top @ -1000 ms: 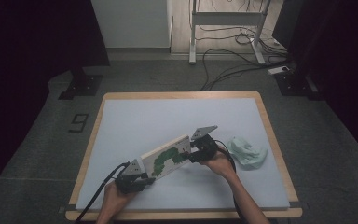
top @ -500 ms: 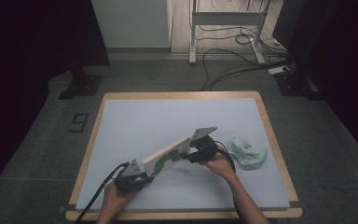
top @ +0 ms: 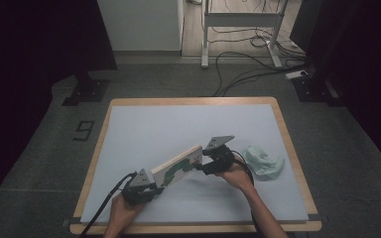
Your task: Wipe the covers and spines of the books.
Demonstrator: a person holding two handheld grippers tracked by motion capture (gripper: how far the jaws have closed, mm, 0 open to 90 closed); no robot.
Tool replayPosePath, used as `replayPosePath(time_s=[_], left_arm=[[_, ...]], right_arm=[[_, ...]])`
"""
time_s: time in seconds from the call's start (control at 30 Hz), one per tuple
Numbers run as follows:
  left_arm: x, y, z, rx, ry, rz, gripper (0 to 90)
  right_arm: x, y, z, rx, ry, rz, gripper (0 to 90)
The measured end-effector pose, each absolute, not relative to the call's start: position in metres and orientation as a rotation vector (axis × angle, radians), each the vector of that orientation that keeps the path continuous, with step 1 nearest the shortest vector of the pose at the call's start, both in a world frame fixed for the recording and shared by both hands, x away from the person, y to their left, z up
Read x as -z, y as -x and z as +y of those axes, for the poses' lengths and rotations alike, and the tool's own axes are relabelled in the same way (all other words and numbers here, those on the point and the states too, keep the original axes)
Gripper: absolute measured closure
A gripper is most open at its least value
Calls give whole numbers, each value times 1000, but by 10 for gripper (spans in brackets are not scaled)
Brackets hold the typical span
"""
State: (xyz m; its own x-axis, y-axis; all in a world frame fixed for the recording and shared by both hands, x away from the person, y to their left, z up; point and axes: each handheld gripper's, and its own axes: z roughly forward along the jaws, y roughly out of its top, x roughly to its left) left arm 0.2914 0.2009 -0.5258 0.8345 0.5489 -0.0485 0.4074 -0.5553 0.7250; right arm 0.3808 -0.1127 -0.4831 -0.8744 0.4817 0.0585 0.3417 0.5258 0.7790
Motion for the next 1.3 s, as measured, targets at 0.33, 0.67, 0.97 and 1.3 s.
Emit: replayPosePath(time_s=[0.33,0.67,0.97,1.3], left_arm=[[526,-291,201,-240,-2236,691,738],[526,-292,201,-230,-2233,694,735],[526,-291,201,-235,-2235,691,731],[526,-291,201,-236,-2235,692,735]], right_arm=[[477,-375,-135,-1212,-769,2562,280],[471,-366,-169,-1144,-862,2503,247],[467,-361,-202,-1115,-929,2452,241],[467,-357,-244,-1052,-1042,2381,210]])
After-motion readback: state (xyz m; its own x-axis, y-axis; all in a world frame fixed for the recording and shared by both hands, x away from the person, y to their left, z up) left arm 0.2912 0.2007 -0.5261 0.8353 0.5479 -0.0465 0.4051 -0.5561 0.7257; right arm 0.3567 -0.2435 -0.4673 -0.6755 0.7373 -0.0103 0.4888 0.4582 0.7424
